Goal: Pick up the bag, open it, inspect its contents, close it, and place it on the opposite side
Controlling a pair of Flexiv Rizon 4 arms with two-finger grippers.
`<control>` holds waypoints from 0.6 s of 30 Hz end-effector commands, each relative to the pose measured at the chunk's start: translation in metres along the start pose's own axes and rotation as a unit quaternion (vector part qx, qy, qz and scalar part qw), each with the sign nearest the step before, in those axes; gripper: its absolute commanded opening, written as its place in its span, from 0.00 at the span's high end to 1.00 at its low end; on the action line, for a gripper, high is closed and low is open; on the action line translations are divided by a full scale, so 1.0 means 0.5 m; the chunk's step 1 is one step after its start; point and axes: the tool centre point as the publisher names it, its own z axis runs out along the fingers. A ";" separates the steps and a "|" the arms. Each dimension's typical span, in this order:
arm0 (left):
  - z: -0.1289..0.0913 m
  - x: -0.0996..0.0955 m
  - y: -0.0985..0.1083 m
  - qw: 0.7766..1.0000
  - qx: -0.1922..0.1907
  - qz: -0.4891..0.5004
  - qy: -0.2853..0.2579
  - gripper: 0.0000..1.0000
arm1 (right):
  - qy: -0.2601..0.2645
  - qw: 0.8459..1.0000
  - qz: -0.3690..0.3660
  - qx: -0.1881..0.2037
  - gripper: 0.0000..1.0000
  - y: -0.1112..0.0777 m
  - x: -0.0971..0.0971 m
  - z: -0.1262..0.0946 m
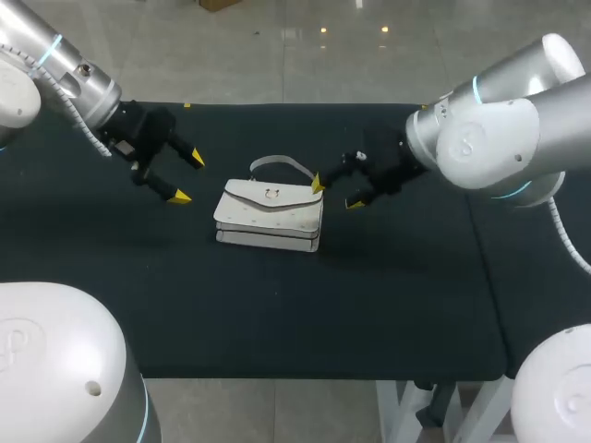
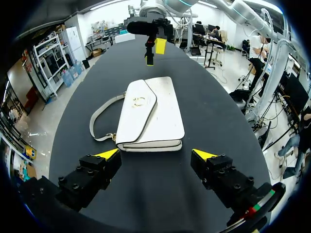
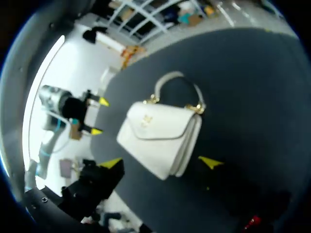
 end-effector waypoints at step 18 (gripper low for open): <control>0.001 0.000 0.001 1.000 0.001 0.001 -0.001 0.00 | -0.177 0.951 -0.238 0.083 0.00 -0.017 0.032 -0.063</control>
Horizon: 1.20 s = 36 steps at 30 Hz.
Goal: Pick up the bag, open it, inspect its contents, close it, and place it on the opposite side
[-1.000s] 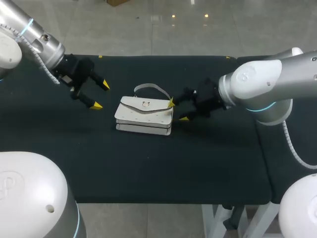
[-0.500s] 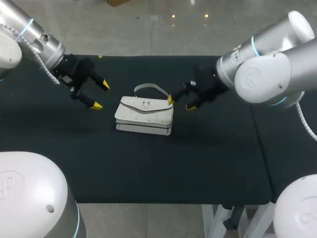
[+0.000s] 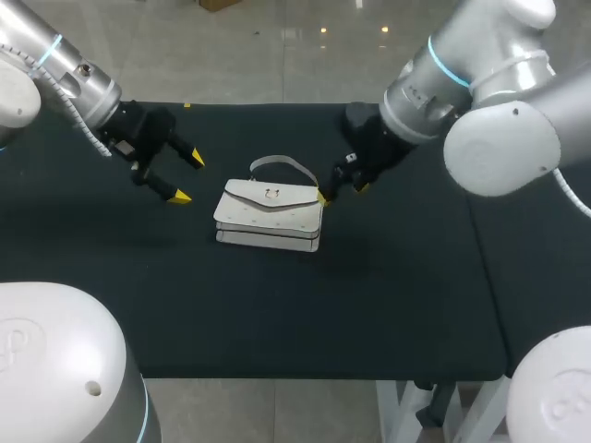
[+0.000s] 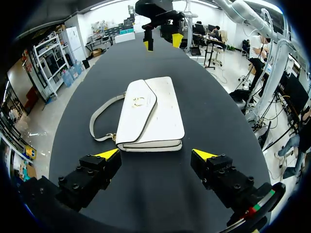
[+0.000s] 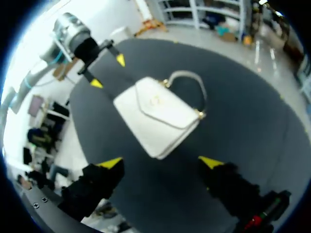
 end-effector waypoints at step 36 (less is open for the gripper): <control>0.034 -0.027 -0.089 0.985 -0.034 0.163 -0.039 0.00 | -0.260 0.867 -0.420 -0.067 0.00 -0.035 0.135 0.004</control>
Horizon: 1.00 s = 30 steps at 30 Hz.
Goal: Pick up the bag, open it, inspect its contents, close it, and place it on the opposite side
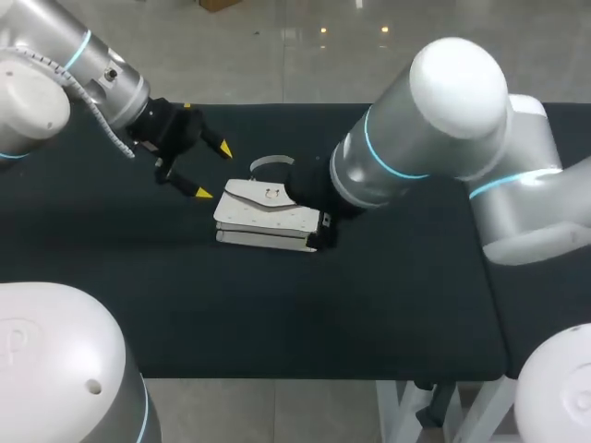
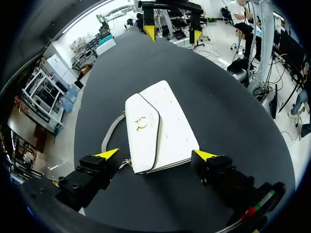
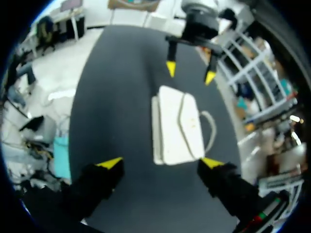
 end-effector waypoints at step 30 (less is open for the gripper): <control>0.047 0.001 -0.053 0.985 0.023 0.139 -0.095 0.00 | -0.232 0.964 -0.129 0.011 0.35 0.025 0.032 0.157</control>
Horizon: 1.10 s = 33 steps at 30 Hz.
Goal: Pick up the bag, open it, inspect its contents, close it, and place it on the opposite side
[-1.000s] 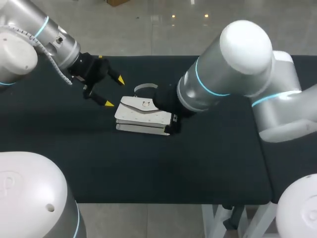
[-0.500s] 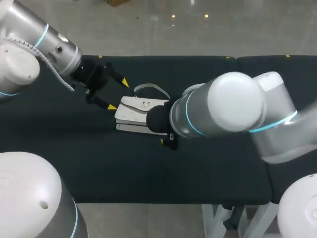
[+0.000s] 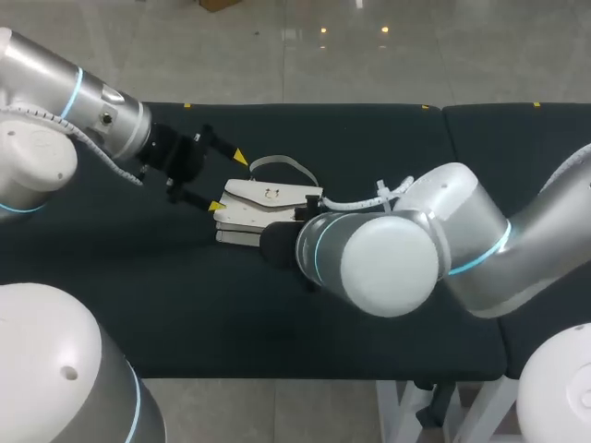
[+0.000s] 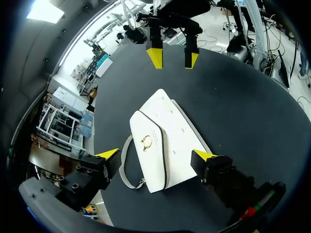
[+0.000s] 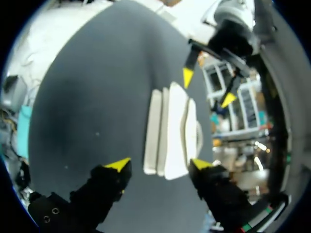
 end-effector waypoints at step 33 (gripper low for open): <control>0.027 -0.008 0.010 1.000 0.000 -0.002 0.006 0.00 | -0.088 0.995 0.015 0.034 0.65 -0.039 -0.029 0.153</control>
